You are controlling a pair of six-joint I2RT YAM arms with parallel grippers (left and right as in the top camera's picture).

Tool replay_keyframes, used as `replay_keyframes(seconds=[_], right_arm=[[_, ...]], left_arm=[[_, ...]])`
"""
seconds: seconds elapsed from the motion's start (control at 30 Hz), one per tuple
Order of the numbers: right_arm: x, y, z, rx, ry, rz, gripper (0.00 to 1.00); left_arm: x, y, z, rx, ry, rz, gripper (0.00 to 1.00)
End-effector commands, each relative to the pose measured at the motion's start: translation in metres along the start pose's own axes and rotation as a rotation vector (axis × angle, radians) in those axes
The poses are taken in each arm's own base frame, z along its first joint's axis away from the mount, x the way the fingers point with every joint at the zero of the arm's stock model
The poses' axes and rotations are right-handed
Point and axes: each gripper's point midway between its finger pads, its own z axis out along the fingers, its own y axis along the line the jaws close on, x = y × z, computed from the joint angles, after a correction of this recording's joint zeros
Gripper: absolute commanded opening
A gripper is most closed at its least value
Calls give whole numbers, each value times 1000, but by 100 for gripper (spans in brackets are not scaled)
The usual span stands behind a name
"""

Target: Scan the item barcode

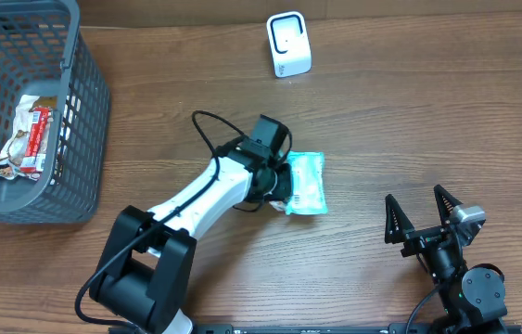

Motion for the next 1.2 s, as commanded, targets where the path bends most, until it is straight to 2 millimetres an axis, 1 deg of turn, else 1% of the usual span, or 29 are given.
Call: replay_keyframes(seconds=[0.0, 0.27, 0.37, 0.47, 0.53, 0.73, 0.87, 1.03, 1.17], right_arm=[[2, -1, 0, 1, 0, -4, 100], [2, -1, 0, 1, 0, -4, 100], [3, -1, 0, 1, 1, -4, 100], [3, -1, 0, 1, 1, -4, 100], [3, -1, 0, 1, 1, -4, 100], [3, -1, 0, 1, 1, -4, 100], [3, -1, 0, 1, 1, -4, 100], [3, -1, 0, 1, 1, -4, 100], [3, -1, 0, 1, 1, -4, 100]], left_arm=[[3, -21, 2, 34, -9, 41, 4], [6, -50, 4, 81, -45, 85, 4], [5, -52, 5, 71, -62, 98, 4], [3, -44, 5, 27, -77, 95, 4], [0, -33, 2, -27, -82, 85, 4], [-15, -4, -20, -227, -128, 97, 4], [-21, 9, -26, -312, -164, 101, 4], [-19, 14, -20, -338, -148, 103, 6], [-16, 17, -12, -351, -129, 104, 11]])
